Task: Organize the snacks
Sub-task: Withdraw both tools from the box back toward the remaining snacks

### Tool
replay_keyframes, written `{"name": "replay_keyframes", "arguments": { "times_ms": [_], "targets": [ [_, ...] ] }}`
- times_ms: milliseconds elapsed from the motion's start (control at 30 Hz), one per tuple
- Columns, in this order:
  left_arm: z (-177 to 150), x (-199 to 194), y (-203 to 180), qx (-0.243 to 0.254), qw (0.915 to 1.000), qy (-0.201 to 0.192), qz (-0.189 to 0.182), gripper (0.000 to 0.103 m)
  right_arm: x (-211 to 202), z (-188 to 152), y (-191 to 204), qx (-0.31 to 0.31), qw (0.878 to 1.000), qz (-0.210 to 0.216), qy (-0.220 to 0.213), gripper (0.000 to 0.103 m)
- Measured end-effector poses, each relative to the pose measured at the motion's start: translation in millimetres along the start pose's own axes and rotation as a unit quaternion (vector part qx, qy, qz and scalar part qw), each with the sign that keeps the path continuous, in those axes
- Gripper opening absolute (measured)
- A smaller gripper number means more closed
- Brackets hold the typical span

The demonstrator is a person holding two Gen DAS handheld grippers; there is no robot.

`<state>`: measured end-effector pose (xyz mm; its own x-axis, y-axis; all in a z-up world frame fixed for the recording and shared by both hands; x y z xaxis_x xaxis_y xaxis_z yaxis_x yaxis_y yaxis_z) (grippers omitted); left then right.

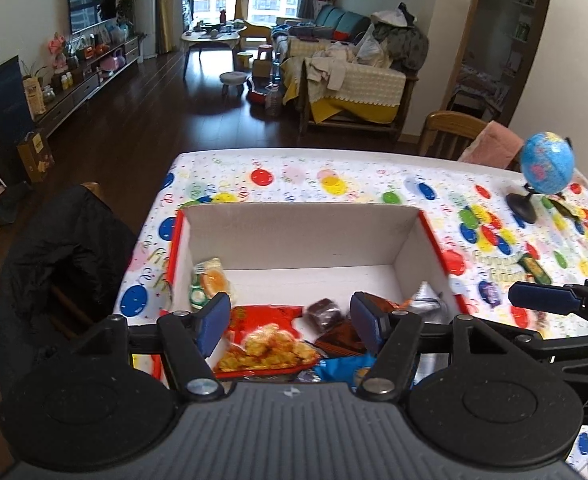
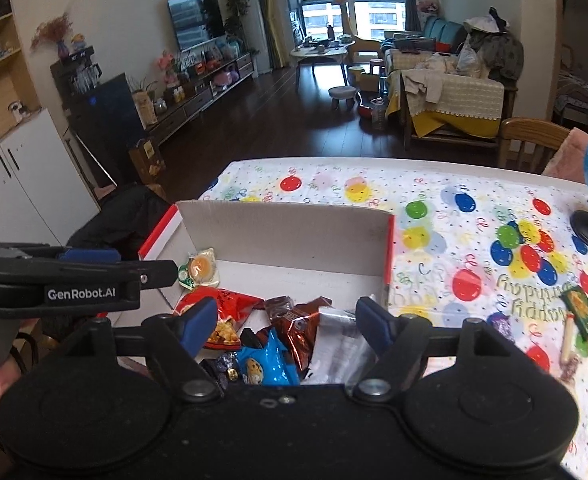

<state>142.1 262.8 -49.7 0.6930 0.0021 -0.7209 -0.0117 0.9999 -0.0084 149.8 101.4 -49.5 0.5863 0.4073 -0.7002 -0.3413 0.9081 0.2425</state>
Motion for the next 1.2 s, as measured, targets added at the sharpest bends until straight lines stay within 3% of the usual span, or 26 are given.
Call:
{"name": "replay_keyframes", "arguments": {
  "times_ms": [100, 267, 333, 467, 533, 600, 733, 1000, 1200],
  "targets": [
    [-1, -9, -10, 0.004, 0.9999, -0.009, -0.009, 0.075, -12, -2, -7, 0.005, 1.000, -0.002, -0.010, 0.081],
    [-2, -16, -29, 0.008, 0.9994, -0.017, -0.029, 0.078, -29, -7, -21, 0.019, 1.000, -0.004, -0.018, 0.084],
    [-3, -17, -38, 0.008, 0.9991, -0.018, -0.036, 0.085, -36, -8, -28, 0.026, 0.999, -0.005, -0.020, 0.085],
    [-3, -18, -57, 0.012, 0.9983, -0.018, -0.054, 0.086, -51, -15, -44, 0.035, 0.999, -0.007, -0.028, 0.086],
    [-4, -17, -68, 0.015, 0.9978, -0.017, -0.062, 0.086, -58, -20, -55, 0.043, 0.999, -0.008, -0.030, 0.089],
    [-4, -16, -80, 0.018, 0.9973, -0.016, -0.069, 0.086, -65, -24, -68, 0.052, 0.998, -0.008, -0.034, 0.099],
    [-4, -12, -105, 0.021, 0.9958, -0.016, -0.088, 0.101, -77, -30, -95, 0.072, 0.996, -0.019, -0.042, 0.102],
    [-2, 6, -160, 0.034, 0.9937, -0.005, -0.107, 0.101, -99, -49, -154, 0.077, 0.992, -0.043, -0.086, 0.103],
    [2, 29, -198, 0.032, 0.9936, 0.008, -0.108, 0.101, -104, -51, -203, 0.093, 0.989, -0.078, -0.080, 0.103]
  ]
}}
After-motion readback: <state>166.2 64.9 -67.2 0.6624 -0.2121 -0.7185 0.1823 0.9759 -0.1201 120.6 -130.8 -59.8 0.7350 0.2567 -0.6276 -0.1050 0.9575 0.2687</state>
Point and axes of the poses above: each gripper's, at about its wrist camera, not at the fingertips, and x roughly the way its jaws point, y to its left, z to its top, the point moved 1 cm from there along x, roughly the way its jaws point, and after that the axes turned 7 degrees about x, right-handed, at the moved point
